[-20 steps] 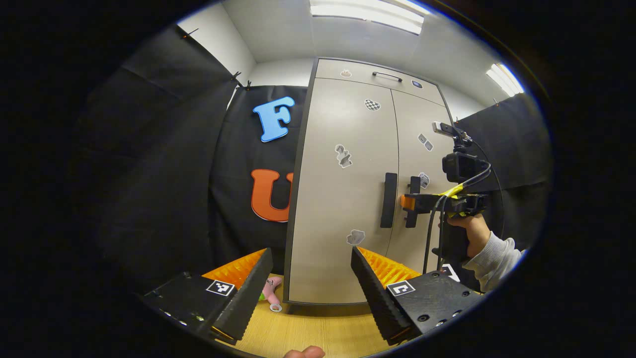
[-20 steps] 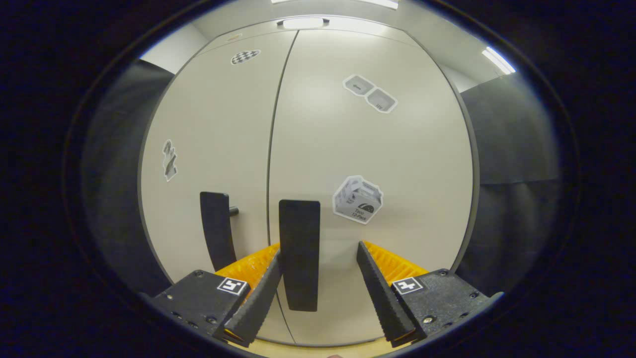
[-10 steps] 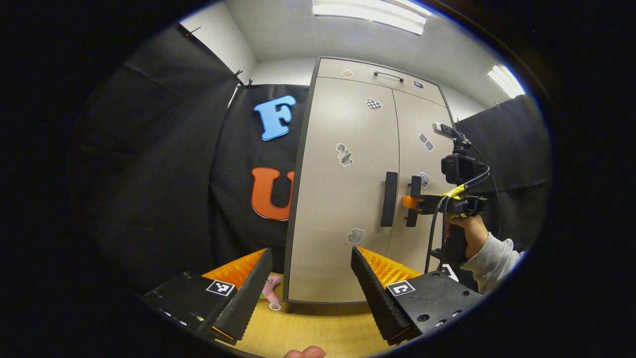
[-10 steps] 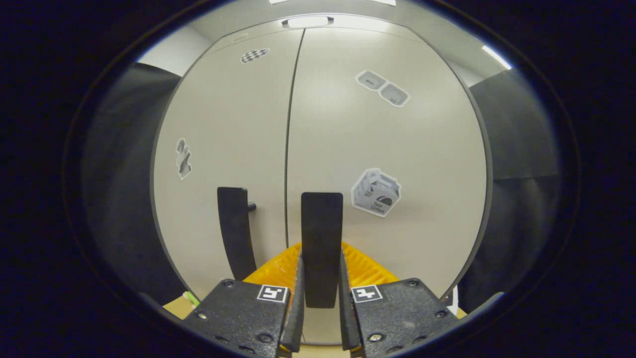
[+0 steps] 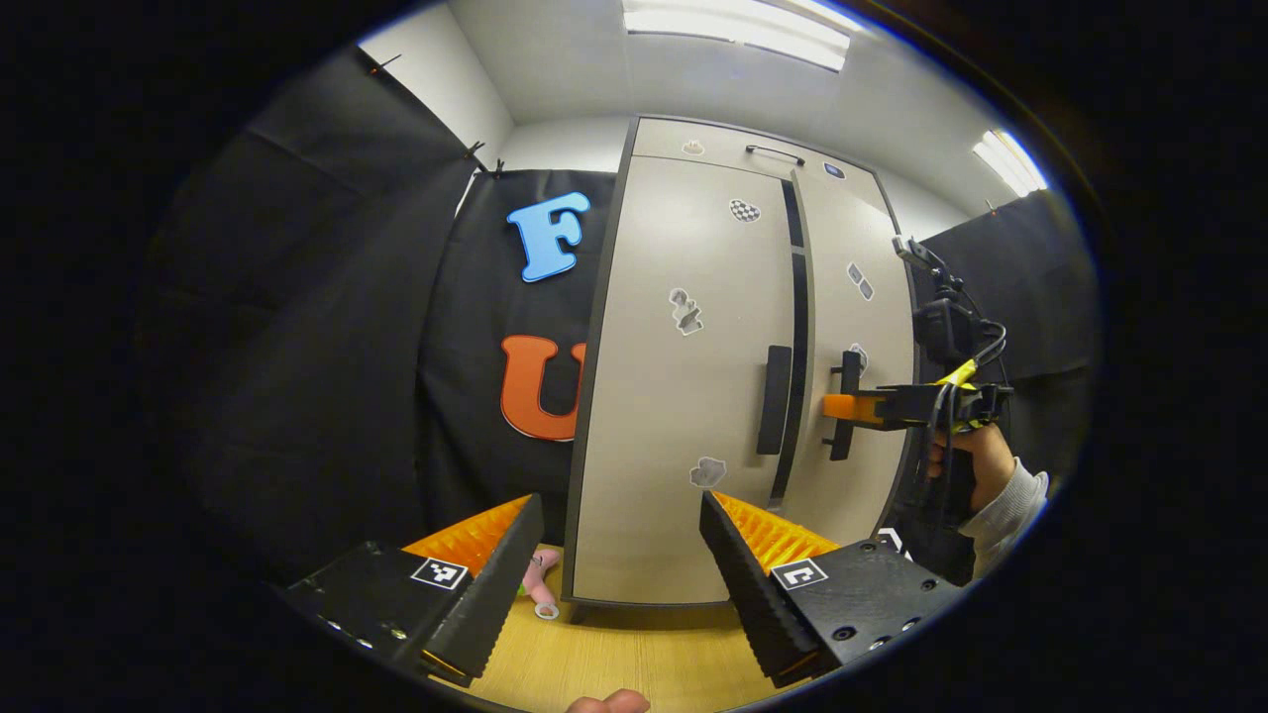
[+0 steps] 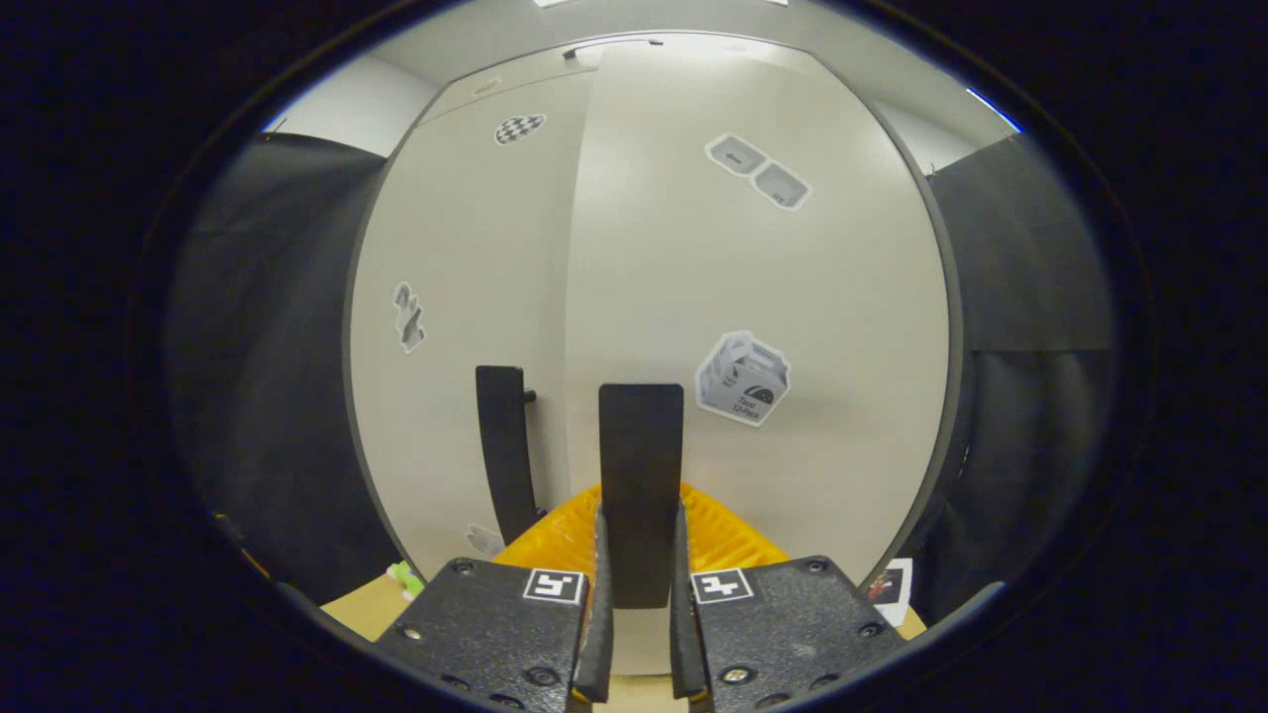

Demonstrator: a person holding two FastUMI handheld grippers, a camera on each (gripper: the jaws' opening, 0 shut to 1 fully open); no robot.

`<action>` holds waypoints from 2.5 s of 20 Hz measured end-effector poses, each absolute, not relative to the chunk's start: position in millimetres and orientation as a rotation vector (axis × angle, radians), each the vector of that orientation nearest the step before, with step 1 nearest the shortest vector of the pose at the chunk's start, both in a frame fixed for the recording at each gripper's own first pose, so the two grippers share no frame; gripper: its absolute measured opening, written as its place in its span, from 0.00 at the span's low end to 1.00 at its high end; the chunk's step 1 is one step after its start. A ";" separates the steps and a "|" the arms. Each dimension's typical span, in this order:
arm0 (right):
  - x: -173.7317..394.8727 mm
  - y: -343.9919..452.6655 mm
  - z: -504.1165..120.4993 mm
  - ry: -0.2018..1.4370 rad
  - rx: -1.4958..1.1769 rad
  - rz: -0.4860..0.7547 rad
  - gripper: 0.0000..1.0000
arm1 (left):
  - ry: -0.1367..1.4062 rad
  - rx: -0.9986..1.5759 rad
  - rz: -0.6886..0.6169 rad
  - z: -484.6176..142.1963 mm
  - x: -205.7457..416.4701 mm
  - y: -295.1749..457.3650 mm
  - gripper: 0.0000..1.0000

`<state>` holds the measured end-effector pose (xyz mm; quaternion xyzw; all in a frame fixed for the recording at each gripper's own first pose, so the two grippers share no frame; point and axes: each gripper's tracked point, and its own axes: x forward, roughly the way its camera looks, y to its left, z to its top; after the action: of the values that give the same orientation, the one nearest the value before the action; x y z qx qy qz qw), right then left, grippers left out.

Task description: Open the right door of the double-door shoe cabinet with the right hand, and open the left door with the left hand.

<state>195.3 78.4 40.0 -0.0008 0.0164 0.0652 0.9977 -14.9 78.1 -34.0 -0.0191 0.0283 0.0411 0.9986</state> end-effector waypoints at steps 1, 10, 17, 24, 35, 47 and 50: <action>189.0 76.6 39.4 0.038 -0.007 0.139 0.27 | 0.057 -0.039 0.079 -33.5 -15.7 75.5 0.95; 125.5 39.1 33.7 0.039 -0.012 0.185 0.27 | 0.025 0.000 0.060 -22.9 -22.7 53.1 0.95; 70.9 -22.9 30.2 0.020 0.004 0.133 0.25 | 0.024 0.014 0.017 -21.4 -25.1 20.4 0.95; 50.1 -83.7 29.2 0.026 -0.011 0.054 0.16 | 0.043 0.028 -0.052 -28.6 -19.7 -18.7 0.95; 58.9 -161.2 4.0 0.078 0.061 0.035 0.09 | 0.065 0.048 -0.097 -37.9 -9.7 -46.0 0.95; -42.0 -96.2 35.0 -0.103 0.021 -0.011 0.08 | 0.056 0.042 -0.087 -37.3 -6.1 -44.0 0.95; -29.5 -74.2 23.4 -0.070 -0.020 0.004 0.11 | 0.045 0.039 -0.102 -33.8 -8.0 -47.2 0.95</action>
<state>-29.5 -74.2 23.4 -0.0099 -0.0352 0.0018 0.9993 -8.0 -47.2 -33.8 0.0195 0.0227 -0.0508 0.9983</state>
